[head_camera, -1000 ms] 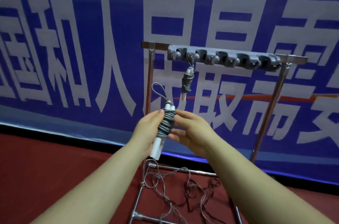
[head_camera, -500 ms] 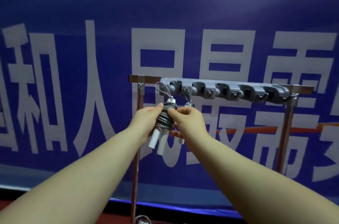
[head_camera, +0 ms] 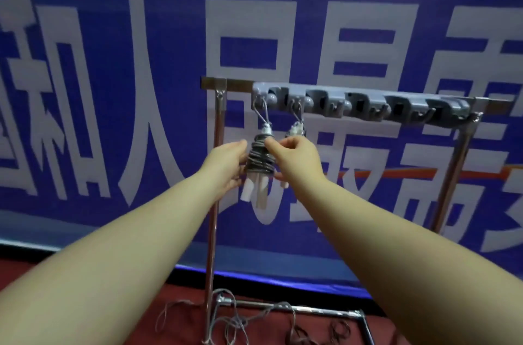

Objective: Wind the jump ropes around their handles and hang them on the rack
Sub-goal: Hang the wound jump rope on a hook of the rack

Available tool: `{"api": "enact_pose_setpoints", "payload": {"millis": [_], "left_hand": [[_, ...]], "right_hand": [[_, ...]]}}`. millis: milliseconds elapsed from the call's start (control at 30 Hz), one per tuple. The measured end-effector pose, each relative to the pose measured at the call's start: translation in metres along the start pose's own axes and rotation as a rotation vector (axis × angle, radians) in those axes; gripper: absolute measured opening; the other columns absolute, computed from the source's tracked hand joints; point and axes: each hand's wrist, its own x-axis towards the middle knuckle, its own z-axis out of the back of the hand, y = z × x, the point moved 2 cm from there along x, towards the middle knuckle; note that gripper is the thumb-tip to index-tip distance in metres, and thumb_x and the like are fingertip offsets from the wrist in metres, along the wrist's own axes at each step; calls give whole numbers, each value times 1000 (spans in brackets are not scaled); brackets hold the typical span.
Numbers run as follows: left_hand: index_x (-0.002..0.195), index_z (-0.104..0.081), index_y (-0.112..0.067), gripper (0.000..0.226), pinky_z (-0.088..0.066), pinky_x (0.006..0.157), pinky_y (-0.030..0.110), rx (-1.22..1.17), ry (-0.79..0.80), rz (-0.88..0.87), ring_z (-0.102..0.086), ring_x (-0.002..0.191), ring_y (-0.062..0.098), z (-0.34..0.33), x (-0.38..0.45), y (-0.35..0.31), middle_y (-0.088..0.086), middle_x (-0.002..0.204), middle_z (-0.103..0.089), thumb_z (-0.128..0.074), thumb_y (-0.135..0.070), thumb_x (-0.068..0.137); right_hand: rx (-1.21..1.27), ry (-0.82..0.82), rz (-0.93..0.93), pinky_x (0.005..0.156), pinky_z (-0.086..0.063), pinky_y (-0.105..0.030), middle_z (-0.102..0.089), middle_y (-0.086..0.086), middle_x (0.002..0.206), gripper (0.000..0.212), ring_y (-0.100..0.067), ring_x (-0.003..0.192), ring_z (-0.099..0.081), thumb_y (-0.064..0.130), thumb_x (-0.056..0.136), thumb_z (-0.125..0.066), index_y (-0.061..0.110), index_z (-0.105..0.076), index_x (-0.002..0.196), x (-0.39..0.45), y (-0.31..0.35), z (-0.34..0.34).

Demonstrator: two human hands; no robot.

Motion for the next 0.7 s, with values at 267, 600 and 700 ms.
{"api": "enact_pose_setpoints", "payload": {"millis": [267,600,700], "left_hand": [[142,-39,-18,48,-29,104,32,165,-49,11,-46,126,16,39,-50,135,2,141,-49,-49,-30,97],[144,-33,-16,57,-41,68,20,370,144,512,-56,102,14,34,-153,394,5,129,-58,-57,-24,93],[143,-34,-17,54,-42,60,18,382,190,675,-55,100,16,30,-180,472,6,128,-58,-56,-26,94]], "right_hand": [[-50,111,-176,84,-56,-43,-57,3,100,40,-19,92,-61,41,88,-63,17,-50,117,-79,-108,5],[-195,265,-730,77,-49,-35,-60,-8,107,44,-20,90,-57,44,88,-62,10,-54,114,-265,-387,11],[-205,335,-914,66,-41,-30,-55,-10,89,29,-21,78,-50,41,91,-59,13,-53,92,-318,-465,12]]}}
